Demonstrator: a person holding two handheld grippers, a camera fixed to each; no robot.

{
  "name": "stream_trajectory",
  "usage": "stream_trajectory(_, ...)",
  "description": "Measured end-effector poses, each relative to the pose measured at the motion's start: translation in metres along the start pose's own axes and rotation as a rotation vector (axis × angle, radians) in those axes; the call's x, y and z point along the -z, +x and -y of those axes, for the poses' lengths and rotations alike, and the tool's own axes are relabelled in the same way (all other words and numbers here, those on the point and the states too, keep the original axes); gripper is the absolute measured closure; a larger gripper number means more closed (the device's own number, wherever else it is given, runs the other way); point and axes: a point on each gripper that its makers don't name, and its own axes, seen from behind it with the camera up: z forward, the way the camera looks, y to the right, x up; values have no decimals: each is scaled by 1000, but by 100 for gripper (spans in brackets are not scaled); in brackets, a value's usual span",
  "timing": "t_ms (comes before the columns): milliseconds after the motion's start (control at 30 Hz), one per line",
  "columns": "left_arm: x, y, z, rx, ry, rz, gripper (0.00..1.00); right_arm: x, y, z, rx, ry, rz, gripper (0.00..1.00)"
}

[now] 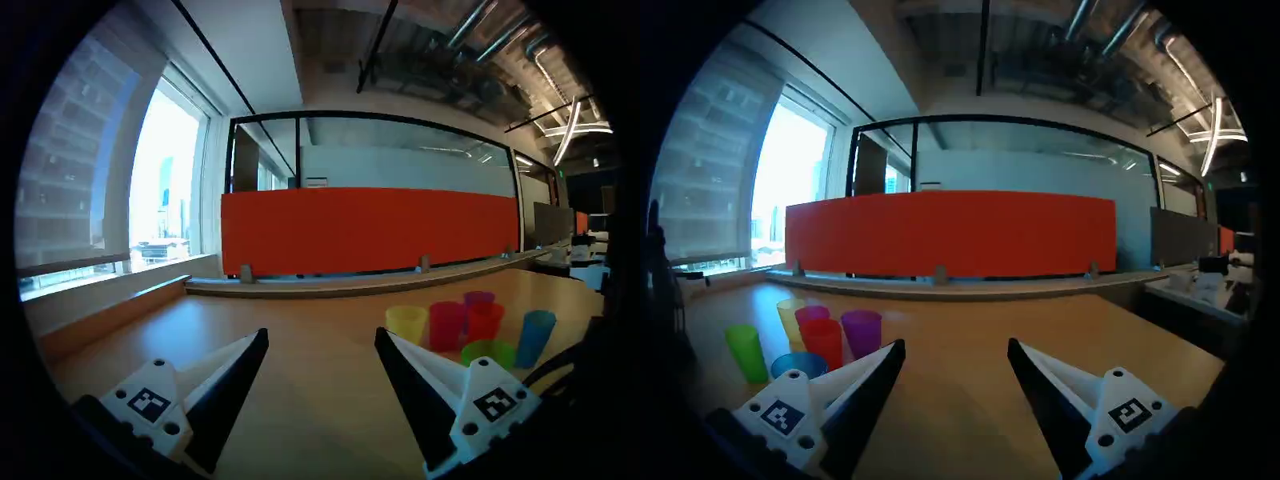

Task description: Pour water

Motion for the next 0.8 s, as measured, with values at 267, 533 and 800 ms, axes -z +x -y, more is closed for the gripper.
stream_trajectory(267, -7, 13, -23, 4, -106, 50, 1, 12, 7, 35, 33, 141, 58, 1)
stream_trajectory(533, -6, 23, -51, 1, -251, 85, 1, 23, 10, 66, 58, 299, 140, 1)
stream_trajectory(800, -1, 18, -72, -55, -368, 154, 1, 37, 3, 90, 102, 443, 224, 1)
